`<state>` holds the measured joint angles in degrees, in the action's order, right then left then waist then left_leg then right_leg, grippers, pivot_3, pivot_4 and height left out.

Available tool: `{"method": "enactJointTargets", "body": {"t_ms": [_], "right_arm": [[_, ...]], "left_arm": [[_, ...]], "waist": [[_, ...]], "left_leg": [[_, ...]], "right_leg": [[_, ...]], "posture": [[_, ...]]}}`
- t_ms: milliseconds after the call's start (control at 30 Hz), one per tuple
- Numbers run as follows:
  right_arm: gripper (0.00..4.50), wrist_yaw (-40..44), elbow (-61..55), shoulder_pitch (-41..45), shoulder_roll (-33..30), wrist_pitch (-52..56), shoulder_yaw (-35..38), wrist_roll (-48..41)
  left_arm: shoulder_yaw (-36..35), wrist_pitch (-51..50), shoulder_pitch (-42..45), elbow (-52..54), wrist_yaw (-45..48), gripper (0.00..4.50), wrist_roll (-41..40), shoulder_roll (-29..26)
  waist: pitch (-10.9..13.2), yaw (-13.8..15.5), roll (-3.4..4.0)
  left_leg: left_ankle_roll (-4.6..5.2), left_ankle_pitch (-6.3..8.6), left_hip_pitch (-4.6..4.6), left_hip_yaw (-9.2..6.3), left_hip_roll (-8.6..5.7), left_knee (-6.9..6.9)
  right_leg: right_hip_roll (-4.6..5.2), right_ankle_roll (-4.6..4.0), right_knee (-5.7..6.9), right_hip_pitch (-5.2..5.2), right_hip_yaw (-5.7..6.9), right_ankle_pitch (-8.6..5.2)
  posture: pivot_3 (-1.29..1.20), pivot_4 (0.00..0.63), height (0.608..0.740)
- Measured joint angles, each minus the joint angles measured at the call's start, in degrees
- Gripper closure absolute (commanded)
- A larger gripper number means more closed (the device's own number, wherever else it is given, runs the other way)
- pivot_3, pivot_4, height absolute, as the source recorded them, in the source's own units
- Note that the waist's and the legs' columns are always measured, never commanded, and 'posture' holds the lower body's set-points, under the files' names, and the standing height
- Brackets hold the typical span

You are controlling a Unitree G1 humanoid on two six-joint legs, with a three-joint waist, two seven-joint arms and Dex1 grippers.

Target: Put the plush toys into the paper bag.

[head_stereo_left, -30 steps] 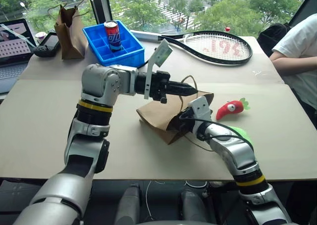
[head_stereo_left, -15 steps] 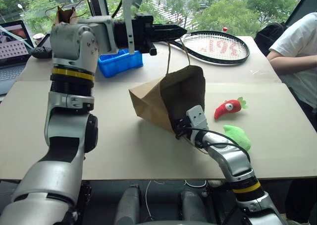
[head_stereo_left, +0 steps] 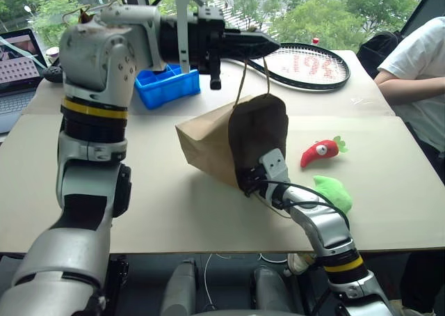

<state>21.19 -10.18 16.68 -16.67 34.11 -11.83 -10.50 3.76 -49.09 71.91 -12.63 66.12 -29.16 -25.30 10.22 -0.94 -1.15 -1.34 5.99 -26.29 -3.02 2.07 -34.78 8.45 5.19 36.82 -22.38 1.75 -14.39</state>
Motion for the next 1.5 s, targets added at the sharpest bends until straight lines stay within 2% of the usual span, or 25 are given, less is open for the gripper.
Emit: {"method": "enactJointTargets", "body": {"t_ms": [33,100,133,200,233,300,333,500,600,700,767,867,1067,1200,1233,1300,1367,1400,1500], "right_arm": [[4.43,0.18,-0.8,-0.47,0.07,0.34,0.95,-0.66],[3.9,0.73,-2.25,-0.8,0.08,1.07,2.46,-2.09],[3.77,1.06,-3.31,-0.93,0.08,1.42,3.24,-2.7],[3.0,1.85,-7.52,-0.96,-0.24,3.0,5.55,-5.15],[2.82,2.05,-8.71,-0.97,-0.47,3.53,6.14,-5.79],[2.16,2.65,-13.13,-1.34,-2.0,6.36,8.38,-8.46],[1.69,3.03,-16.39,-1.76,-3.22,8.74,10.6,-10.73],[0.02,3.95,-25.75,-3.62,-8.61,17.84,22.53,-20.93],[0.02,3.6,-27.96,-4.63,-14.88,22.96,36.58,-26.86],[0.02,1.18,-26.53,-8.91,-20.21,26.71,47.98,-26.62],[0.02,0.67,-26.1,-12.2,-20.17,28.28,49.53,-26.72],[0.02,-1.92,-25.64,-13.81,-14.58,30.24,49.51,-28.0],[0.02,-4.75,-26.25,-19.61,-12.76,33.71,44.94,-28.13],[0.87,-5.17,-26.42,-25.32,-14.15,34.01,40.32,-26.09],[1.45,-5.02,-26.44,-26.42,-15.04,33.32,40.01,-25.35],[2.06,-4.46,-26.51,-27.57,-15.63,32.21,40.35,-25.06],[2.75,-2.8,-26.52,-29.31,-16.67,31.14,42.09,-25.15],[2.96,-1.36,-26.48,-29.9,-17.88,30.76,44.03,-25.75],[4.14,2.47,-25.57,-29.47,-22.58,30.75,52.99,-28.45]], "left_arm": [[0.07,-0.11,-1.38,0.62,-0.83,4.5,-0.02,0.4],[0.14,-0.43,-2.43,1.17,-1.77,4.5,-0.09,0.67],[0.14,-0.72,-2.69,1.54,-2.19,4.5,-0.11,0.79],[0.14,-1.1,-3.41,2.3,-3.06,4.5,-0.16,1.12],[0.14,-1.11,-3.65,2.46,-3.3,4.5,-0.19,1.26],[-0.05,-1.63,-4.66,2.64,-4.26,4.5,-0.59,2.31],[0.01,-1.88,-5.59,2.61,-4.67,4.5,-0.56,2.64],[0.25,-2.23,-7.24,2.6,-5.49,4.5,-0.51,3.45],[0.24,-2.42,-7.36,2.67,-5.9,4.5,-0.78,3.91],[0.17,-2.56,-7.39,2.68,-5.97,4.5,-1.47,4.1],[0.17,-2.57,-7.39,2.7,-5.98,4.5,-1.72,4.2],[0.61,-2.56,-7.39,2.7,-5.91,4.5,-1.74,4.52],[1.4,-2.54,-7.39,2.69,-5.8,4.5,-1.76,4.54],[1.46,-2.59,-7.4,2.7,-5.94,4.5,-2.07,4.82],[1.48,-2.77,-7.4,2.71,-6.02,4.5,-2.28,4.92],[2.38,-2.72,-7.51,3.35,-5.8,4.5,-2.37,5.06],[4.19,-2.13,-8.61,5.07,-4.89,4.5,-1.98,4.6],[4.44,-2.29,-9.08,5.11,-4.81,4.5,-2.05,4.84],[3.93,-3.61,-9.24,5.07,-5.28,4.5,-2.78,5.82]], "waist": [[0.01,0.05,0.01],[0.02,0.1,0.01],[0.03,0.16,0.02],[0.03,0.2,0.02],[0.03,0.21,0.02],[0.03,0.35,0.02],[0.03,0.39,0.02],[0.06,0.65,0.06],[0.07,1.26,0.06],[0.07,1.76,0.05],[0.07,1.75,0.06],[0.07,0.99,0.13],[0.11,1.09,0.29],[0.11,1.21,0.29],[0.11,1.33,0.28],[0.11,1.47,0.28],[0.11,1.71,0.28],[0.11,1.88,0.29],[0.14,1.86,0.29]], "left_leg": [[0.0,0.0,-0.02,0.0,-0.01,-0.01],[0.0,0.0,-0.02,0.01,-0.01,-0.01],[0.0,0.0,-0.03,0.01,-0.02,-0.01],[0.0,0.0,-0.03,0.02,-0.02,0.0],[0.0,0.0,-0.03,0.02,-0.02,0.0],[0.0,0.0,-0.03,0.02,-0.02,-0.01],[0.0,0.0,-0.03,0.03,-0.02,-0.01],[0.0,0.0,-0.05,0.03,-0.03,-0.02],[0.0,0.0,-0.06,0.05,-0.07,-0.04],[0.0,0.01,-0.07,0.06,-0.07,-0.01],[0.0,0.01,-0.06,0.07,-0.07,0.01],[0.01,0.0,-0.05,0.11,-0.08,0.0],[0.0,0.0,-0.06,0.12,-0.14,-0.04],[0.0,0.01,-0.06,0.15,-0.16,-0.02],[0.0,0.01,-0.06,0.15,-0.16,-0.04],[0.0,0.01,-0.06,0.15,-0.17,-0.04],[0.0,0.01,-0.06,0.15,-0.21,-0.04],[0.0,0.01,-0.08,0.16,-0.26,-0.05],[0.0,0.01,-0.15,0.22,-0.38,-0.11]], "right_leg": [[0.0,0.0,-0.01,-0.01,-0.02,0.0],[0.0,0.01,-0.02,0.0,-0.04,0.0],[0.0,0.0,-0.02,0.0,-0.05,0.0],[0.0,0.01,-0.03,0.0,-0.06,0.0],[0.0,0.01,-0.03,0.0,-0.06,0.0],[0.0,0.01,-0.04,0.02,-0.06,0.0],[0.0,0.01,-0.05,0.02,-0.06,0.0],[0.0,0.0,-0.07,0.02,-0.07,0.0],[0.0,0.01,-0.15,0.05,-0.14,0.0],[0.0,-0.01,-0.21,0.07,-0.14,-0.02],[0.0,-0.04,-0.19,0.06,-0.15,-0.03],[0.0,-0.04,-0.1,-0.01,-0.29,-0.04],[0.0,-0.02,-0.14,0.02,-0.4,-0.05],[0.0,0.0,-0.17,0.02,-0.46,-0.08],[-0.01,0.0,-0.21,0.05,-0.46,-0.08],[-0.01,-0.16,-0.23,0.06,-0.47,-0.19],[-0.01,-0.3,-0.26,0.11,-0.52,-0.34],[-0.01,-0.29,-0.27,0.11,-0.6,-0.35],[-0.01,-0.23,-0.39,0.12,-0.87,-0.36]], "posture": [[0.0,0.15,0.74],[0.0,0.15,0.74],[0.0,0.15,0.74],[0.0,0.15,0.74],[0.0,0.15,0.74],[0.0,0.15,0.74],[0.0,0.15,0.74],[0.0,0.15,0.74],[0.0,0.15,0.74],[0.0,0.15,0.74],[0.0,0.15,0.74],[0.0,0.15,0.74],[0.0,0.15,0.74],[0.0,0.15,0.74],[0.0,0.15,0.74],[0.0,0.15,0.74],[0.0,0.15,0.74],[0.0,0.15,0.74],[0.0,0.15,0.74]]}}
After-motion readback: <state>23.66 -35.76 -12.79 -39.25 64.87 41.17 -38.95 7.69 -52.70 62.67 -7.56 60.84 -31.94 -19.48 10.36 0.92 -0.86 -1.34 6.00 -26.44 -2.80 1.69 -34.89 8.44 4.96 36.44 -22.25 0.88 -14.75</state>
